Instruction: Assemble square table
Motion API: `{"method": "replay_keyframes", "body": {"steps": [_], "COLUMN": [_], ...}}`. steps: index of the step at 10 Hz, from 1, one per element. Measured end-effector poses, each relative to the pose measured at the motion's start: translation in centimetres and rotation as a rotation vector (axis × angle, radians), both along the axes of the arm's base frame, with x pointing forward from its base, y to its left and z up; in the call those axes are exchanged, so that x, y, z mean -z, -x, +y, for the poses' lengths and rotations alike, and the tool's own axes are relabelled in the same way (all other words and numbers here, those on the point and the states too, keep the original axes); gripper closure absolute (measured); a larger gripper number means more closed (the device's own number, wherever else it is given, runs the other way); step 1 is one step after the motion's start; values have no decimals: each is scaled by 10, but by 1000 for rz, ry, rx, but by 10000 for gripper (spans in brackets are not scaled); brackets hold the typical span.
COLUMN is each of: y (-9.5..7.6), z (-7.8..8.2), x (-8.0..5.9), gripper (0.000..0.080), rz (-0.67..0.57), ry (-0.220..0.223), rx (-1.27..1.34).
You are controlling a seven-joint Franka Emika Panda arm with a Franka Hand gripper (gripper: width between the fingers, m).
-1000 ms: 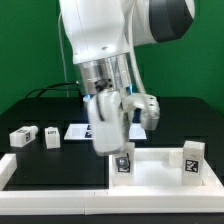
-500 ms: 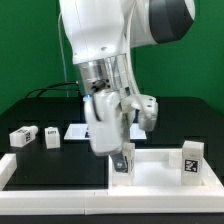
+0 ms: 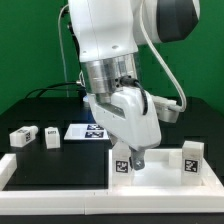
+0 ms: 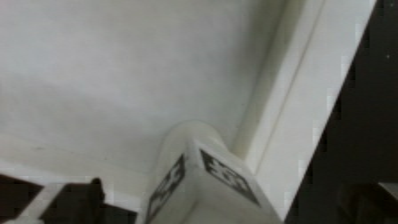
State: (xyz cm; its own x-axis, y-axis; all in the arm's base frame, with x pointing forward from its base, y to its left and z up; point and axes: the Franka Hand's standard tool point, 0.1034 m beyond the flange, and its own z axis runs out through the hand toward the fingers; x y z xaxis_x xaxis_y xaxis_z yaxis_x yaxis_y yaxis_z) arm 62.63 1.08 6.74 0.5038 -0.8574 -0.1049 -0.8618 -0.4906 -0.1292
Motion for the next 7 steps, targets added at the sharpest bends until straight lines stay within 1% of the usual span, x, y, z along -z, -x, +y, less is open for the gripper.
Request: {"method": "replay_keyframes", "body": {"steps": [2,3,4,5,6,7], "y": [-3,-5,-5,-4,-4,-3], "z": [-4,-3,-1,-2,-1,-5], "x": [-2,-4,-3,-3,-3,-2], "gripper": [150,150,150,260,260,395], "rz": [-32,-42,-47,-45,-43,-38], "ry": [64,76,80,78,76,79], "rx": [-335,-448,-493,-476,-462,-444]}}
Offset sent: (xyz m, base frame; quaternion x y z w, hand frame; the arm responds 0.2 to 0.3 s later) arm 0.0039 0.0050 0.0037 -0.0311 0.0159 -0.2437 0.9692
